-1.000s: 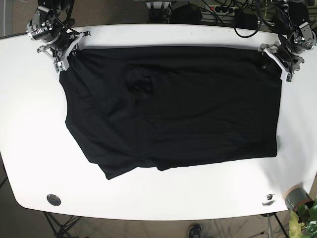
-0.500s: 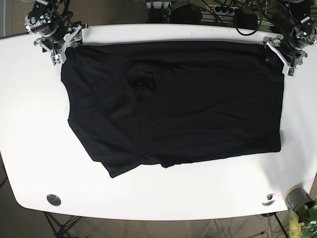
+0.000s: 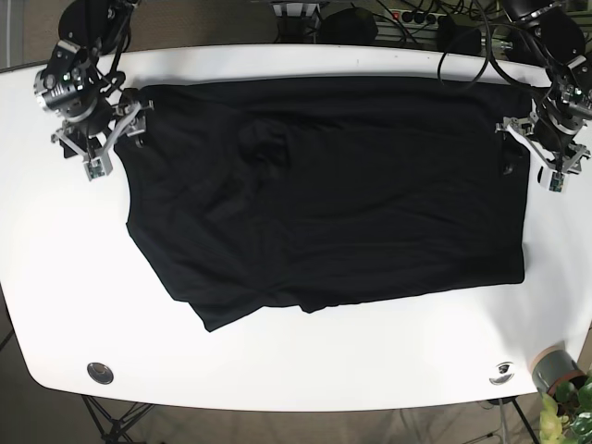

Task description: Fold the T-shirt properly

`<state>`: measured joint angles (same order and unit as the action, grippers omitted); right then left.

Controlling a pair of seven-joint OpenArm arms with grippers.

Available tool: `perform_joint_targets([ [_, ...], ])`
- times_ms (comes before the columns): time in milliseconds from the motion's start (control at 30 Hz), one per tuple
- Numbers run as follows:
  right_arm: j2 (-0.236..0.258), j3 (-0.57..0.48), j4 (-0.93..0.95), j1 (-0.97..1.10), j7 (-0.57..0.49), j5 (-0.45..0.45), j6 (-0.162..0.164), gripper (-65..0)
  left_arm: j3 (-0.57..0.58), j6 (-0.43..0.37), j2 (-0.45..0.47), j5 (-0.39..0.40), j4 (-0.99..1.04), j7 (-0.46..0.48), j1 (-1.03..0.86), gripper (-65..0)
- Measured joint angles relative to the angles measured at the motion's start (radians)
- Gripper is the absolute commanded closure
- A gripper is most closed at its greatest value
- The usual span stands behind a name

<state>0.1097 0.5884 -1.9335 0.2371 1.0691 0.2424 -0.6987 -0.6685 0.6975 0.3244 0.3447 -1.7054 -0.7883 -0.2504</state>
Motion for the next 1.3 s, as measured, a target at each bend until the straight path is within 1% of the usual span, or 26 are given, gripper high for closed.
perform_joint_targets([
  [67,0.006,-0.019,0.042,-0.056,0.001,-0.004,-0.001,-47.7,-0.001,0.0,0.0,-0.002,0.0,-0.002,0.032,-44.6],
  [233,0.031,-0.05,0.145,-0.192,0.007,-0.006,-0.001,-43.1,-0.001,0.0,0.0,-0.008,0.003,-0.003,0.123,-44.6],
  [300,0.038,-0.08,0.198,-0.249,0.006,-0.017,0.002,-42.2,-0.001,-0.001,0.0,-0.008,0.002,0.0,0.148,-44.6],
  [367,0.049,-0.109,0.254,-0.309,0.006,-0.026,0.003,-42.2,-0.001,-0.022,0.0,-0.006,0.003,-0.002,0.167,-44.6],
  [433,0.056,-0.136,0.307,-0.374,-0.001,-0.034,-0.004,-42.3,0.002,-0.059,-0.001,-0.009,0.003,-0.005,0.188,-44.6],
  [500,0.064,-0.164,0.37,-0.448,-0.011,-0.077,-0.001,-42.3,0.02,-0.097,0.004,-0.016,0.003,-0.006,0.207,-44.6],
  [533,0.065,-0.178,0.418,-0.489,-0.015,-0.093,0.008,-42.3,0.032,-0.107,0.005,-0.016,0.003,-0.009,0.215,-44.6],
  [567,0.07,-0.195,0.461,-0.516,-0.034,-0.104,0.0,-42.3,0.043,-0.119,0.004,-0.015,0.003,-0.008,0.224,-44.6],
  [667,0.067,-0.222,0.577,-0.615,-0.099,-0.126,0.001,-42.3,0.056,-0.145,-0.001,0.004,0.003,0.0,0.238,-44.6],
  [733,0.071,-0.235,0.67,-0.678,-0.149,-0.145,-0.001,-42.5,0.056,-0.177,-0.002,0.003,0.003,0.0,0.245,-44.6],
  [800,0.07,-0.247,0.764,-0.727,-0.187,-0.194,0.001,-42.5,0.052,-0.203,-0.001,-0.014,0.006,-0.009,0.26,-44.6],
  [833,0.071,-0.25,0.809,-0.754,-0.204,-0.2,0.003,-42.5,0.056,-0.214,0.001,-0.016,0.015,-0.008,0.269,-44.6],
  [1000,0.071,-0.254,1.008,-0.855,-0.334,-0.258,0.002,-42.5,0.087,-0.215,-0.004,0.006,0.051,0.0,0.288,-44.6],
  [1167,0.079,-0.255,1.184,-0.924,-0.488,-0.317,0.002,-42.5,0.082,-0.219,0.0,-0.009,0.058,-0.008,0.281,-44.6],
  [1300,0.089,-0.254,1.304,-0.965,-0.582,-0.356,0.003,-42.5,0.082,-0.219,0.002,-0.008,0.058,-0.003,0.285,-44.6],
])
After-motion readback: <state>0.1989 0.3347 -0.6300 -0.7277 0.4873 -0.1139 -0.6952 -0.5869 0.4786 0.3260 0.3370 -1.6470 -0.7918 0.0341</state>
